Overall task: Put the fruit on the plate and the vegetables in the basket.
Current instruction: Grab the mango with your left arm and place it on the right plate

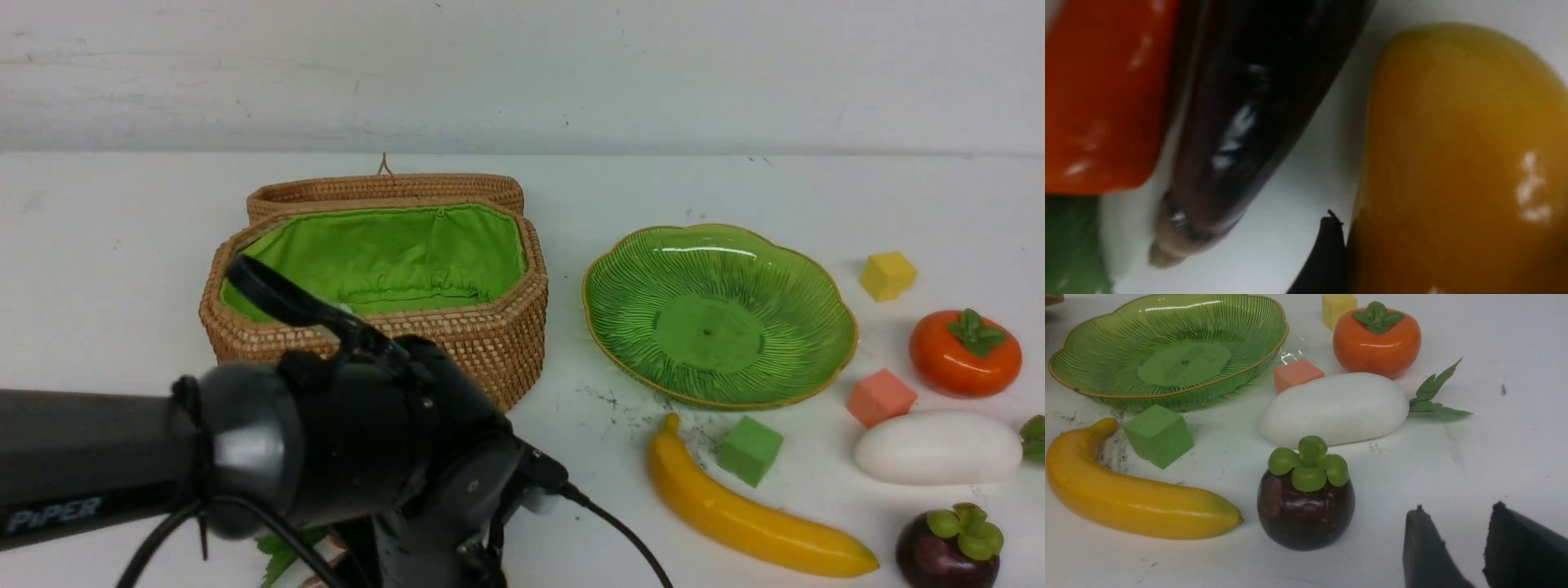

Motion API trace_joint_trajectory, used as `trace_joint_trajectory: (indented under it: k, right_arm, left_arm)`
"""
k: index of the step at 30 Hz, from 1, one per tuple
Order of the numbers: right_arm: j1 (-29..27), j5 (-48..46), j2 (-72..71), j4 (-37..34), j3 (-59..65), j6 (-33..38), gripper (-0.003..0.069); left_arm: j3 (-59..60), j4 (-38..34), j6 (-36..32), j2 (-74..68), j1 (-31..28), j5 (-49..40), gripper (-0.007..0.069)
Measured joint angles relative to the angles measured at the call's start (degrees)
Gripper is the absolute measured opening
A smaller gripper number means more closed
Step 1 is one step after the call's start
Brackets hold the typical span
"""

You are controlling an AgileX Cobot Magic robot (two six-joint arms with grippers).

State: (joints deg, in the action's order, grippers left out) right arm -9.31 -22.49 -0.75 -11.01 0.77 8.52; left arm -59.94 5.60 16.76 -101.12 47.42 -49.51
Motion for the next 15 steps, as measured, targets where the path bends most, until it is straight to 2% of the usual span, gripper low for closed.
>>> trace_joint_trajectory:
  k: [5, 11, 15]
  right_arm:
    - [0.0, 0.0, 0.0, 0.0, 0.0, 0.0, 0.0245]
    - [0.0, 0.0, 0.0, 0.0, 0.0, 0.0, 0.0245]
    - [0.0, 0.0, 0.0, 0.0, 0.0, 0.0, 0.0245]
  left_arm:
    - [-0.1, -1.9, -1.4, -1.5, 0.0, 0.9, 0.0584]
    - [-0.2, -2.4, -1.7, -1.5, 0.0, 0.6, 0.0584]
    - [-2.4, -4.6, -4.1, -1.6, 0.0, -3.5, 0.0584]
